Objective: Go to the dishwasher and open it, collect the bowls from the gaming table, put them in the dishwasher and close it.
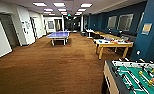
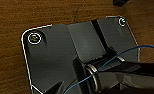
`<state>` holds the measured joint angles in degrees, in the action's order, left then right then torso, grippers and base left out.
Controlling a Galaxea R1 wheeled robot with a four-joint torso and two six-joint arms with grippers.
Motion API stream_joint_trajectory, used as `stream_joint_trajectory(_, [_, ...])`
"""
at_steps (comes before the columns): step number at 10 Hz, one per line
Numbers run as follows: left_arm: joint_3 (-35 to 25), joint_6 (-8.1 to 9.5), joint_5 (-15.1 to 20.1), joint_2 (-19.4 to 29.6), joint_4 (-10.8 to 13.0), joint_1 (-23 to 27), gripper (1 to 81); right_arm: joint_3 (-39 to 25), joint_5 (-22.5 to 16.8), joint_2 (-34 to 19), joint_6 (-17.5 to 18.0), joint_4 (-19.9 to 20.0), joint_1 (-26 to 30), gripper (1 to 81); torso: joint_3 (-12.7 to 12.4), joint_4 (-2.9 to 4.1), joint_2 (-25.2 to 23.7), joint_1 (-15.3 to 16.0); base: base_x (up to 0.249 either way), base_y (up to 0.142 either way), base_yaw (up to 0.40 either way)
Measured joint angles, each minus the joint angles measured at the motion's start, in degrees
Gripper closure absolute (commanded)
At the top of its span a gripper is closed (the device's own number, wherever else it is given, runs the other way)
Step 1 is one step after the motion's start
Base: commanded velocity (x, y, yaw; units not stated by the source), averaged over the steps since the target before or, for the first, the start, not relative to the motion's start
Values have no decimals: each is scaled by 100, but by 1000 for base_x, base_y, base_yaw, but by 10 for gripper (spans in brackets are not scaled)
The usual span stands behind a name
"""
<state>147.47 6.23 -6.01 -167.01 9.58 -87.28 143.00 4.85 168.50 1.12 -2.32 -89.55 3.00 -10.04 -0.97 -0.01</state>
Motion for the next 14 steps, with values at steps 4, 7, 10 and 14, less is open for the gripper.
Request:
stream_joint_trajectory(4, [5, 0, 0, 4, 0, -9, 10, 4, -4, -2, -2, -5, 2, 10, 0, 0, 0, 1, 165, 0, 0])
stream_joint_trajectory(7, [5, 0, 15, 2, -2, -74, 10, 4, -39, -2, -2, -16, -68, 10, -2, 0, -5, -7, 167, 0, 0])
stream_joint_trajectory(10, [11, 2, -73, -16, -2, 82, 10, 4, 62, 0, -2, -46, 66, 10, 0, 0, -2, 1, 168, 0, 0])
stream_joint_trajectory(14, [22, 2, -10, -13, -5, -9, 10, 11, -6, 13, -2, -73, 2, 10, 0, 0, -5, -7, 171, 0, 0])
